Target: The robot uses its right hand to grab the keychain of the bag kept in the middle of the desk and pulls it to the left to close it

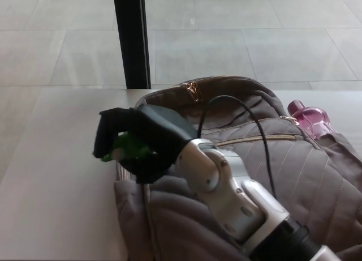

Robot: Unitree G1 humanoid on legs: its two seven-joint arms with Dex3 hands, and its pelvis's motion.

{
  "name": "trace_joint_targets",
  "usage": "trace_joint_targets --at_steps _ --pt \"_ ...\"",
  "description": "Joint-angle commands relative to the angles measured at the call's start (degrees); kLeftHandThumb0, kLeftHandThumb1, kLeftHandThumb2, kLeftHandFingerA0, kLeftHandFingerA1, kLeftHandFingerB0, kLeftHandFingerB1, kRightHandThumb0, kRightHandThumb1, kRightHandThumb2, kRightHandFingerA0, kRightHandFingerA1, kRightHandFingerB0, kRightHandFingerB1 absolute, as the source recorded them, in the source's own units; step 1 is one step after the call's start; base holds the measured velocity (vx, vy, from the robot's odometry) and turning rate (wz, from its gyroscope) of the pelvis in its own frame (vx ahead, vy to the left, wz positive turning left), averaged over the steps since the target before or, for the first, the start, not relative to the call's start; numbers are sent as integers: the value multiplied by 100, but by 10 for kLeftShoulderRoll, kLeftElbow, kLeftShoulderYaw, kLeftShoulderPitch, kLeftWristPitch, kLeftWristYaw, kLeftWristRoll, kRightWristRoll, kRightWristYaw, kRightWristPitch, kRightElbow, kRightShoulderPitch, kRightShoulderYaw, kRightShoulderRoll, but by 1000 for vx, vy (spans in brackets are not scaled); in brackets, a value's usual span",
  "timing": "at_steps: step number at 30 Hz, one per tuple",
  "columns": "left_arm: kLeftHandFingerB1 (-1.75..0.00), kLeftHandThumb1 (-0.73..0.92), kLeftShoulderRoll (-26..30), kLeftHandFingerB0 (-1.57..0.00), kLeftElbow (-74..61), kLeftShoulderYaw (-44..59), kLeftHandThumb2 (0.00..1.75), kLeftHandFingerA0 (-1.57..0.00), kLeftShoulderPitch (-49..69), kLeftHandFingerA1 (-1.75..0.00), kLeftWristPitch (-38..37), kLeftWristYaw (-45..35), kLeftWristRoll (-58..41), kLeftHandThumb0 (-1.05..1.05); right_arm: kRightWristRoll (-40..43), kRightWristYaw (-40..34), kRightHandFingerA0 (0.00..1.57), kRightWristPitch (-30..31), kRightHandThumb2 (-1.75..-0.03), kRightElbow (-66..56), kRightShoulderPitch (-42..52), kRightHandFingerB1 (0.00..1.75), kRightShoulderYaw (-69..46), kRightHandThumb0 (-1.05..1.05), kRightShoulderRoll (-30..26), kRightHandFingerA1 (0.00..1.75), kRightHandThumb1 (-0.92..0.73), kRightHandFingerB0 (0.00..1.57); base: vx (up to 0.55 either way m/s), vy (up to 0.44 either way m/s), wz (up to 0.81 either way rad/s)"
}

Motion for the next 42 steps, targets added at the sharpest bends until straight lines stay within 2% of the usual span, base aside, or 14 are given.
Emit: trace_joint_targets --at_steps 1,4,5,8,15,16,17,18,19,20,21,22,23,42 --pt "-102 80 -4 -33 7 8 74 -75 -12 -121 11 -4 -13 -104 -8 -44 77 21 -73 62 -34 86 12 -24 59 150 -71 75 0 0 0" --pt "-101 84 -9 -36 17 -2 75 -78 -24 -119 3 12 0 -103 6 -63 82 14 -89 129 -47 106 31 -15 127 142 -63 82 0 0 0" --pt "-102 83 -12 -35 18 -4 73 -75 -26 -120 2 13 2 -105 7 -70 85 2 -100 142 -45 133 38 -17 135 156 -60 81 0 0 0" --pt "-108 83 -17 -32 20 -4 71 -72 -28 -119 2 5 -1 -105 11 -90 91 -7 -122 187 -35 162 61 -19 187 175 -52 80 0 0 0" --pt "-102 83 -21 -36 -1 -7 72 -74 -20 -120 6 7 -2 -105 18 -109 95 -12 -134 192 3 164 99 -18 218 175 -48 77 0 0 0" --pt "-109 81 -21 -32 7 -1 71 -76 -26 -118 13 5 -9 -105 12 -98 92 -8 -125 185 -5 128 103 -20 201 175 -48 81 0 0 0" --pt "-109 81 -20 -32 10 2 71 -76 -26 -118 16 3 -12 -105 10 -95 92 -6 -125 183 -7 128 106 -20 196 175 -48 81 0 0 0" --pt "-109 81 -18 -33 9 2 72 -76 -21 -118 15 2 -12 -105 5 -82 85 5 -83 178 -13 76 112 -41 189 160 -64 47 0 0 0" --pt "-104 83 -18 -37 8 0 72 -74 -18 -120 8 1 -9 -105 -7 -42 54 37 -62 162 -31 58 123 -62 169 116 -77 16 0 0 0" --pt "-104 83 -17 -37 10 -3 72 -74 -16 -120 2 -2 -5 -105 -12 -14 54 61 -62 152 -41 58 130 -62 161 116 -77 16 0 0 0" --pt "-108 82 -17 -33 5 -4 72 -73 -13 -118 -1 -2 -3 -105 -22 30 39 72 -103 139 -60 33 144 -78 140 79 -62 1 0 0 0" --pt "-109 81 -19 -34 1 -3 72 -76 -13 -118 3 -4 -7 -105 -33 80 0 92 -110 103 -76 11 155 -105 108 24 -64 0 0 0 0" --pt "-109 82 -18 -34 3 -4 72 -76 -13 -117 -1 -4 -4 -105 -25 106 0 106 -64 85 -83 0 153 -105 96 0 -79 0 0 0 0" --pt "-99 83 -14 -38 10 -11 74 -70 -4 -118 0 7 5 -105 6 240 0 151 -72 -61 -178 0 72 -105 -49 0 -92 0 0 0 0"
